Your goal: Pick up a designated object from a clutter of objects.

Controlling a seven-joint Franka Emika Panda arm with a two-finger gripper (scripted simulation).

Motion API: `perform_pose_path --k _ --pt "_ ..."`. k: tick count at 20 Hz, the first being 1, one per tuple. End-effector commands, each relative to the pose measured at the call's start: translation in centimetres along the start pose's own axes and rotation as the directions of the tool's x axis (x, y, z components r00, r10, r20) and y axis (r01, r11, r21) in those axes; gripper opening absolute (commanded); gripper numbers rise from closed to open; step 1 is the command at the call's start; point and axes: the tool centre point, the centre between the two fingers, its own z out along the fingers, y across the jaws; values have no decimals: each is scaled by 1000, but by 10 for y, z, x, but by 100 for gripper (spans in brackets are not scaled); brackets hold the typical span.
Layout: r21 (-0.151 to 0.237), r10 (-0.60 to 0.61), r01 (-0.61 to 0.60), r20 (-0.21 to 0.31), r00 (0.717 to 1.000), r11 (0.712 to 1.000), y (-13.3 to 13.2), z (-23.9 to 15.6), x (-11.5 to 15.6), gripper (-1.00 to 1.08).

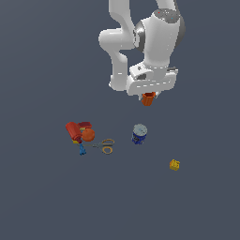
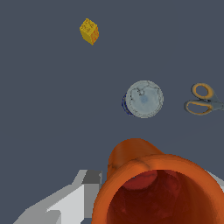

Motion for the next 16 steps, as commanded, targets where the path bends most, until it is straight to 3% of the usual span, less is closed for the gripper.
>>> perform_pose_path --k 1,16 --pt "0 0 0 0 1000 1000 2 -23 3 -100" --pt "-4 2 -2 0 1000 1000 11 -141 22 -100"
